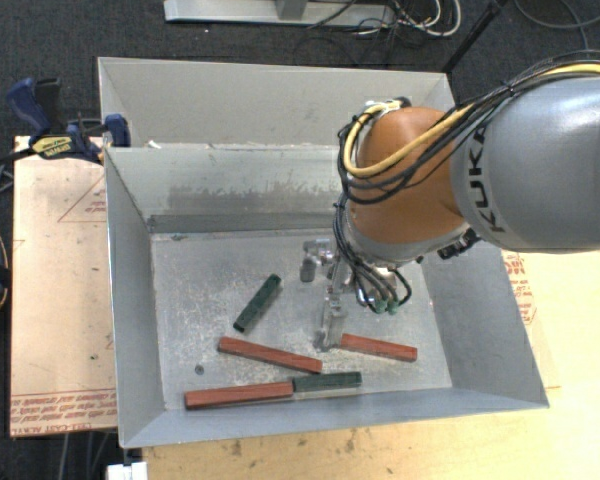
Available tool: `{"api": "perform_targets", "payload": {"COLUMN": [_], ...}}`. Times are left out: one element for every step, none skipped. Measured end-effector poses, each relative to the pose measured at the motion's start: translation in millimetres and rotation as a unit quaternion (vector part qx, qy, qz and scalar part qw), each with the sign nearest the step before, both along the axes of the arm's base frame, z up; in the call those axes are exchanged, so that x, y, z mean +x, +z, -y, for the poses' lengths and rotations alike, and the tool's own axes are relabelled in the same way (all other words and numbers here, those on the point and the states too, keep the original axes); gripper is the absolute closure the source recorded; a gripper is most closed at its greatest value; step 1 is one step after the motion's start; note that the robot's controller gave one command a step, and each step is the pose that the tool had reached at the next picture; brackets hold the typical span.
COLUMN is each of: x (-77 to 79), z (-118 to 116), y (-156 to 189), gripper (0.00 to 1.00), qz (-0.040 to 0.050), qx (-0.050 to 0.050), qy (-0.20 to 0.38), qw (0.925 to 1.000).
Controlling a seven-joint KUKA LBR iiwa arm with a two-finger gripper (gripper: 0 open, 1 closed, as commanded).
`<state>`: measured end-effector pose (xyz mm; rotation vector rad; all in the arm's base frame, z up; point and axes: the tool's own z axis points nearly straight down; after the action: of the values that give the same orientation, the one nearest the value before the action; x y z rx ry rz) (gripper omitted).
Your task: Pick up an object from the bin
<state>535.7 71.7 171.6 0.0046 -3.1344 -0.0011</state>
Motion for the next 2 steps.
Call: {"api": "perform_targets", "payload": {"x": [1.8,-25.4], "z": [0.3,5.1], "y": [4.2,-42.9], "gripper": [0.00,0.00], "qz": [0.0038,0.0073], "qx": [0.000,0.001], "qy": [-0.001,0.002], "qw": [1.0000,1.0000]}}
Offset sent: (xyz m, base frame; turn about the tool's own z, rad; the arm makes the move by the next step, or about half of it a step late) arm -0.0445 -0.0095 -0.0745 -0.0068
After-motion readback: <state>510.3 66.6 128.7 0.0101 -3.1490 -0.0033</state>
